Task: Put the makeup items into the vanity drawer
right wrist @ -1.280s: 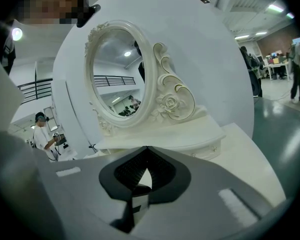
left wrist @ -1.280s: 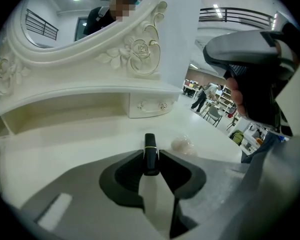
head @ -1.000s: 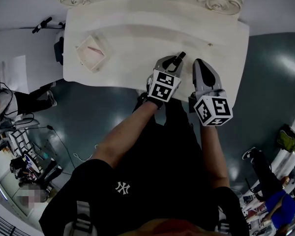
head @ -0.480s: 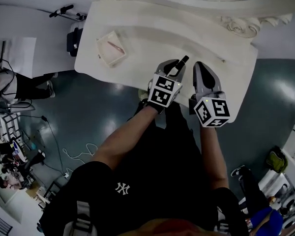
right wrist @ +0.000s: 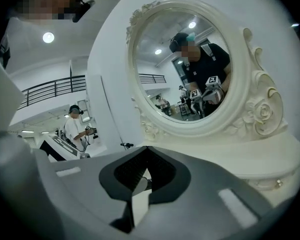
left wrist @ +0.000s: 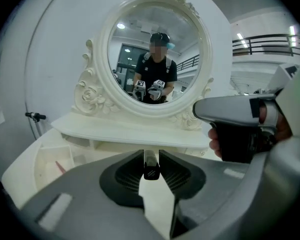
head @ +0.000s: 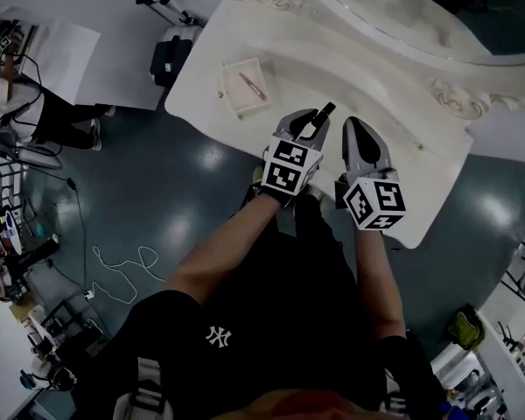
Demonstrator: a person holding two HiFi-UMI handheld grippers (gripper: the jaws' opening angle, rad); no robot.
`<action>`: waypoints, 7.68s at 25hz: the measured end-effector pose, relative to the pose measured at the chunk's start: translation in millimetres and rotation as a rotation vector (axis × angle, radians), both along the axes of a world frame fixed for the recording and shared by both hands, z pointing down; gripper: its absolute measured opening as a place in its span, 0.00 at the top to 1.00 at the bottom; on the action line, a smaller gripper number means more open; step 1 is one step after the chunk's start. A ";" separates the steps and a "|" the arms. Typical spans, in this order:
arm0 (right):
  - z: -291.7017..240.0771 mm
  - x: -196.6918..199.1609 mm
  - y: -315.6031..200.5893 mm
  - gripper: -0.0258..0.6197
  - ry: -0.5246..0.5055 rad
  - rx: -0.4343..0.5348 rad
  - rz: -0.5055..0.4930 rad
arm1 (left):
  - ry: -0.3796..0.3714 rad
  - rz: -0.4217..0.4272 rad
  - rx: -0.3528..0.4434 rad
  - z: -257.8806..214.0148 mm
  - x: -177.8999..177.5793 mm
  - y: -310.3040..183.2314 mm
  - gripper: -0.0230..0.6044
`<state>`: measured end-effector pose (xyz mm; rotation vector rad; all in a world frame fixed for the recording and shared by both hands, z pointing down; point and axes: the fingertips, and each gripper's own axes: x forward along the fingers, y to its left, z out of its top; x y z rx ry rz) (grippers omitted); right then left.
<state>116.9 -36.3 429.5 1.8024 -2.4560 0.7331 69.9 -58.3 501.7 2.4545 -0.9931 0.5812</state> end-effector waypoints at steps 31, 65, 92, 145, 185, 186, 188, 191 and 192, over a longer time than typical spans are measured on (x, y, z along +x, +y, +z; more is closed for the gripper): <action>17.9 -156.0 -92.4 0.92 0.004 -0.067 -0.177 | -0.049 -0.299 -0.069 41.7 -188.5 -104.3 0.82; 12.6 -103.4 -58.3 0.92 0.012 -0.069 -0.044 | -0.049 -0.209 0.006 18.1 -136.7 -86.5 0.87; 28.3 140.8 108.2 0.92 0.044 -0.091 0.438 | -0.021 0.363 -0.009 29.1 142.2 77.4 0.96; 69.3 133.2 88.7 0.92 0.109 -0.139 0.277 | -0.084 0.277 -0.059 58.6 140.1 74.3 0.70; 23.5 -136.9 -61.3 0.92 0.154 -0.033 -0.112 | -0.045 -0.145 0.052 -5.7 -142.8 -78.8 0.70; 24.7 -140.5 -63.6 0.92 0.155 -0.036 -0.115 | -0.046 -0.149 0.050 -4.0 -146.6 -82.0 0.70; 26.9 -146.3 -68.2 0.92 0.157 -0.043 -0.121 | -0.048 -0.157 0.046 -1.0 -153.1 -88.9 0.70; 31.5 -151.4 -76.0 0.92 0.157 -0.056 -0.124 | -0.054 -0.164 0.039 4.3 -160.0 -100.5 0.70; 33.3 -152.9 -78.8 0.92 0.156 -0.061 -0.125 | -0.057 -0.166 0.036 6.4 -162.0 -104.3 0.70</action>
